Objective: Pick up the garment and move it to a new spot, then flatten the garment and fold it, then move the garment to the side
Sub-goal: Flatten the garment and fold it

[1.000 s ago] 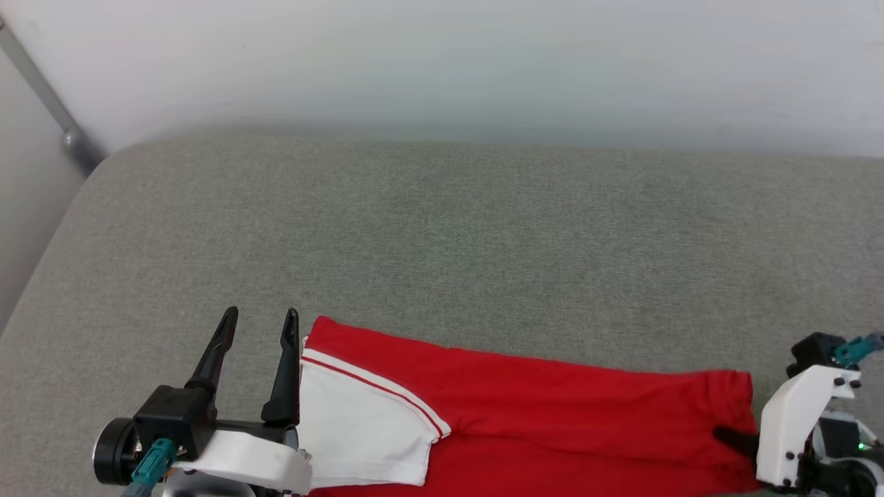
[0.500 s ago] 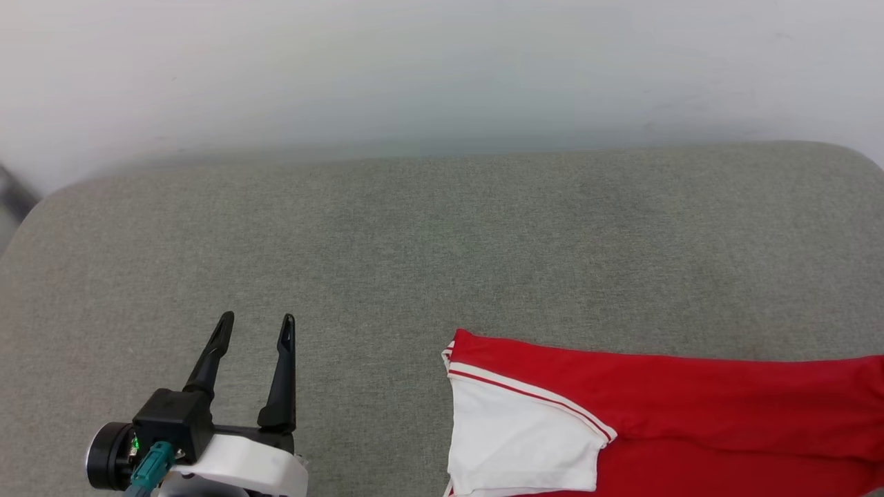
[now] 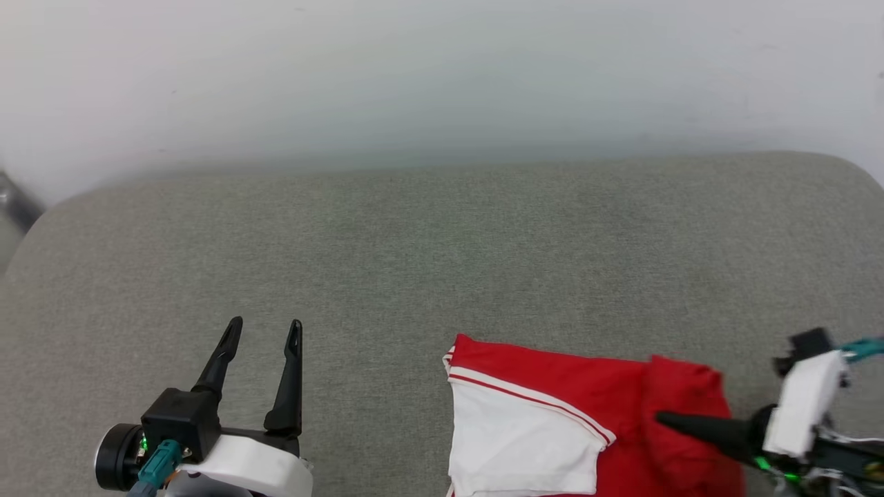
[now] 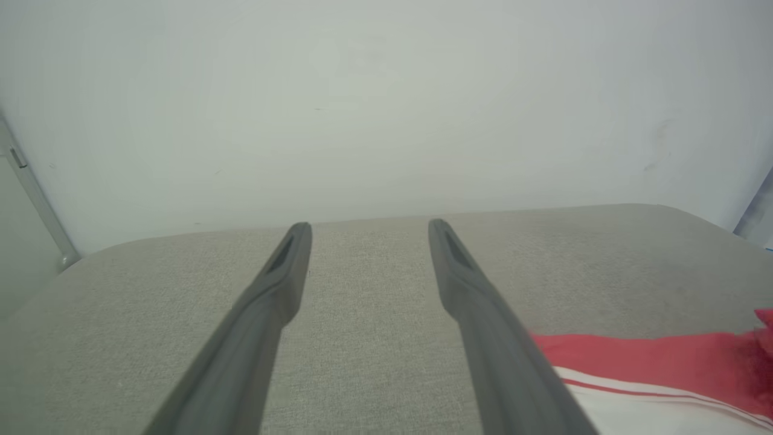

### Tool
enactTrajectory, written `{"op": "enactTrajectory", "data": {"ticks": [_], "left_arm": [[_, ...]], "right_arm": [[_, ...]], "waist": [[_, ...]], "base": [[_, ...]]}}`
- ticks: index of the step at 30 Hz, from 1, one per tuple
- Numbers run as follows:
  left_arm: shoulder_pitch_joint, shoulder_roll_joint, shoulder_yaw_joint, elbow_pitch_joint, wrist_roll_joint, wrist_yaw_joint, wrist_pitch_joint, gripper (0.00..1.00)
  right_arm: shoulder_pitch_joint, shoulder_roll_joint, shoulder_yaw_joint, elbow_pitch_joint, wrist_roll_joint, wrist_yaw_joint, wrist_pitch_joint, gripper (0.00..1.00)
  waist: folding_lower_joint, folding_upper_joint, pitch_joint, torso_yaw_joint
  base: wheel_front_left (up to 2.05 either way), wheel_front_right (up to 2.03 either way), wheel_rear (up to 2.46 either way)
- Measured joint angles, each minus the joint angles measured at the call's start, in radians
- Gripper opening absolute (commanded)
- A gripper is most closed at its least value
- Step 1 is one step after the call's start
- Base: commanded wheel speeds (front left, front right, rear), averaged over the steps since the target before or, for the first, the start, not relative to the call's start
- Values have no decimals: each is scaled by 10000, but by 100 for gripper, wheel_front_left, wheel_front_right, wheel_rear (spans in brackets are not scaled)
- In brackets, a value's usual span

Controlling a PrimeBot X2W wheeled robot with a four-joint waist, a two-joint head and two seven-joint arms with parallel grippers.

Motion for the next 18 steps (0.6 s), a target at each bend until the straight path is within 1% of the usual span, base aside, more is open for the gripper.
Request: {"op": "enactTrajectory", "data": {"ticks": [3,8,12,14,15,16,17,18], "left_arm": [[-14,10,-40,59,-2,-29,44,100],[-182,-21,-199,79,2,-88,115,100],[-269,-82,-276,132,8,-148,174,100],[-411,-98,-274,174,-6,-203,173,100],[-439,-104,-272,199,-13,-205,171,100],[-442,-138,-288,238,-15,-211,148,100],[-454,-148,-288,265,-27,-211,127,100],[-477,-151,-288,288,-29,-211,115,100]], "right_arm": [[58,46,1304,577,1057,0,-667,0],[31,42,3601,1208,2205,-2,-2104,0],[-266,44,5254,1551,2637,-2,-3384,0],[-443,46,5944,1783,2428,-2,-4117,0],[-517,48,6253,1931,2247,-2,-4395,22],[-610,48,6704,2190,1967,-2,-4847,97],[-683,48,6863,2261,1854,-2,-5076,100],[-767,50,6980,2313,1795,-2,-5221,100]], "waist": [[0,0,-28,100],[0,0,-9,317],[0,0,65,494],[0,0,118,588],[0,0,141,638],[0,0,198,721],[0,0,225,756],[0,0,241,780]], "base": [[0,0,0],[0,0,0],[0,0,0],[0,0,0],[0,0,0],[0,0,0],[0,0,0],[0,0,0]]}}
